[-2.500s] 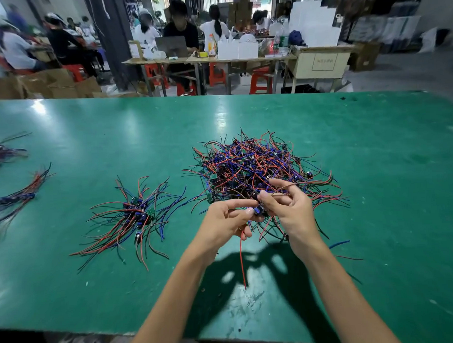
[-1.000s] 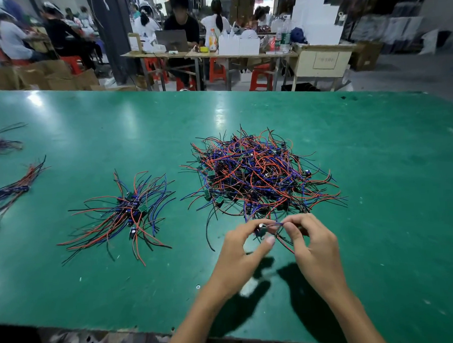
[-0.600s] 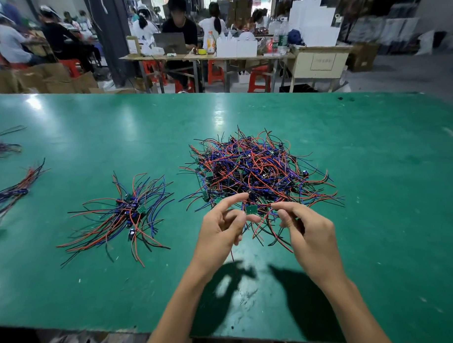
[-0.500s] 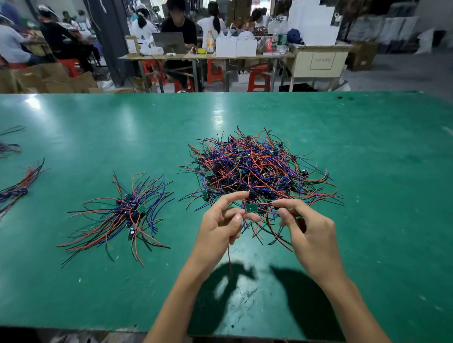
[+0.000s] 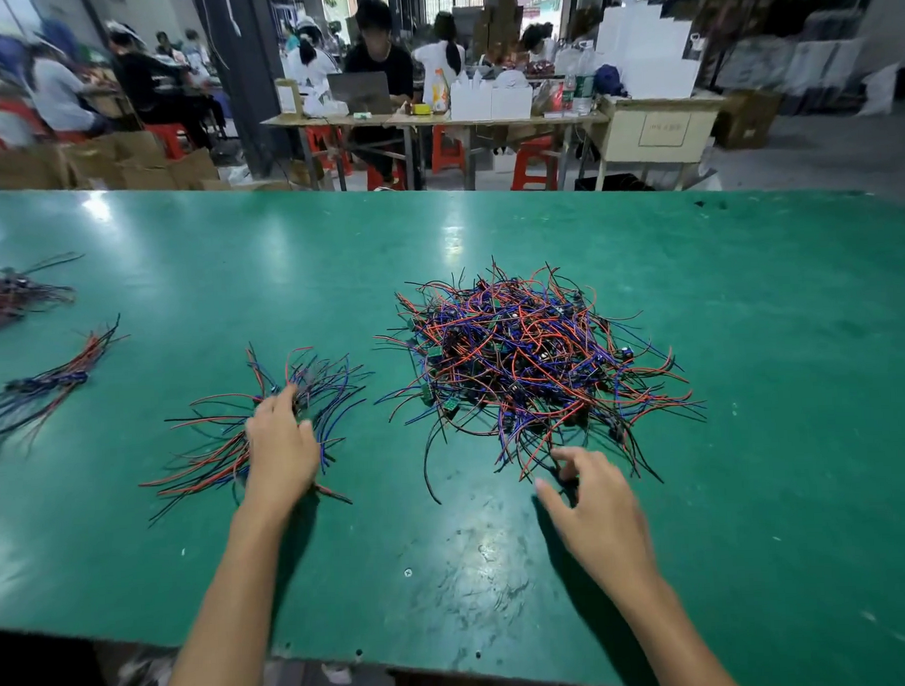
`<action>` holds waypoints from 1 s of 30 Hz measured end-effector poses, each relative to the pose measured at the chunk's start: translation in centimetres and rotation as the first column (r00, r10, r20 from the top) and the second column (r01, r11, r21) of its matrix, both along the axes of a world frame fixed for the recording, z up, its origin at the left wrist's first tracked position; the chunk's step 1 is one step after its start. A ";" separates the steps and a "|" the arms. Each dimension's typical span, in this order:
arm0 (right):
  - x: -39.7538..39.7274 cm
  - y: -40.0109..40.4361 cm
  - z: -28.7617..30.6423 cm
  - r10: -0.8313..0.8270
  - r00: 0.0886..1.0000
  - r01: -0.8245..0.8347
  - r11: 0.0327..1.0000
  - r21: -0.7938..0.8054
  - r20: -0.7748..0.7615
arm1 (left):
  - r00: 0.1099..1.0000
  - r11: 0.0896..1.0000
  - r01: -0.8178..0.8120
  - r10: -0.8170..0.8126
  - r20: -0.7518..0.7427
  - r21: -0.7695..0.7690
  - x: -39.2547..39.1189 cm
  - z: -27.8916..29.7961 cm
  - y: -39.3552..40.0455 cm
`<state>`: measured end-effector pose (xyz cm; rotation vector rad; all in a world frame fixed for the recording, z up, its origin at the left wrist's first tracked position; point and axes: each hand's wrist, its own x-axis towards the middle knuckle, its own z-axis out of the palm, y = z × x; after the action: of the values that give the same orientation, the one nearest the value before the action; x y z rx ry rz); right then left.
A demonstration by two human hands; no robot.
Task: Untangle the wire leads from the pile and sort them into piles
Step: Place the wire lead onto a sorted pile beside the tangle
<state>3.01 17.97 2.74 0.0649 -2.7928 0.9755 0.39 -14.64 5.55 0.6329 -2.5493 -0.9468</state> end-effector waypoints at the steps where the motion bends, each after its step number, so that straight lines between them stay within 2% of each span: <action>1: 0.0 -0.3 -0.5 -0.033 0.999 0.033 0.999 0.012 0.004 | 0.993 0.997 -0.057 0.063 0.097 -0.057 0.3 -0.8 -0.1; 2: -0.1 -0.5 -0.9 -0.062 0.998 0.062 0.998 -0.008 -0.012 | 0.984 0.984 -0.117 0.133 0.120 -0.137 0.7 -1.5 0.2; 4: -0.3 -0.7 -1.1 -0.087 0.995 0.085 0.995 -0.049 -0.039 | 0.977 0.943 -0.194 0.210 0.031 -0.269 1.6 -2.0 1.2; 6: -0.7 -0.7 -1.0 -0.082 0.996 0.081 0.996 -0.027 -0.042 | 0.978 0.939 -0.203 0.182 -0.100 -0.278 2.2 -2.0 2.8; 8: -0.7 -0.8 -0.9 -0.072 0.996 0.073 0.997 0.024 -0.057 | 0.982 0.952 -0.068 0.011 -0.190 -0.299 2.6 -1.9 4.8; 10: -0.3 -1.0 -0.9 -0.043 0.995 0.045 0.999 0.017 -0.086 | 0.948 0.933 0.155 -0.233 -0.215 -0.324 2.9 -1.7 7.3; 13: 0.4 -1.1 -0.9 -0.031 0.992 0.011 0.987 -0.162 -0.124 | 0.854 0.851 0.430 -0.492 -0.170 -0.303 3.3 -2.1 11.3; 16: 1.1 -1.2 -0.1 -0.037 0.979 -0.023 0.957 -0.288 -0.198 | 0.813 0.802 0.537 -0.575 -0.092 -0.263 3.4 -3.1 14.6; 18: 1.3 -1.0 0.6 -0.011 0.975 -0.075 0.925 -0.372 -0.224 | 0.802 0.797 0.562 -0.591 -0.092 -0.219 3.4 -3.7 16.3; 20: 1.3 -0.8 1.3 0.023 0.980 -0.125 0.846 -0.518 -0.200 | 0.802 0.812 0.558 -0.581 -0.138 -0.173 3.3 -3.8 17.5; 24: 0.9 -0.2 3.2 0.049 0.977 -0.193 0.610 -0.769 -0.206 | 0.829 0.874 0.485 -0.473 -0.298 -0.039 2.7 -3.5 18.5; 26: 0.4 0.4 4.1 0.006 0.983 -0.160 0.533 -0.831 -0.185 | 0.829 0.863 0.497 -0.443 -0.342 0.089 2.3 -3.0 18.3; 30: -0.4 1.4 5.1 -0.048 0.999 0.015 0.315 -0.949 0.000 | 0.823 0.787 0.532 -0.394 -0.409 0.312 2.1 -1.0 17.6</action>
<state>2.59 19.42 7.80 -0.1457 -1.6760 2.3973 2.52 2.92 4.58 -0.0945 -2.2444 -1.6414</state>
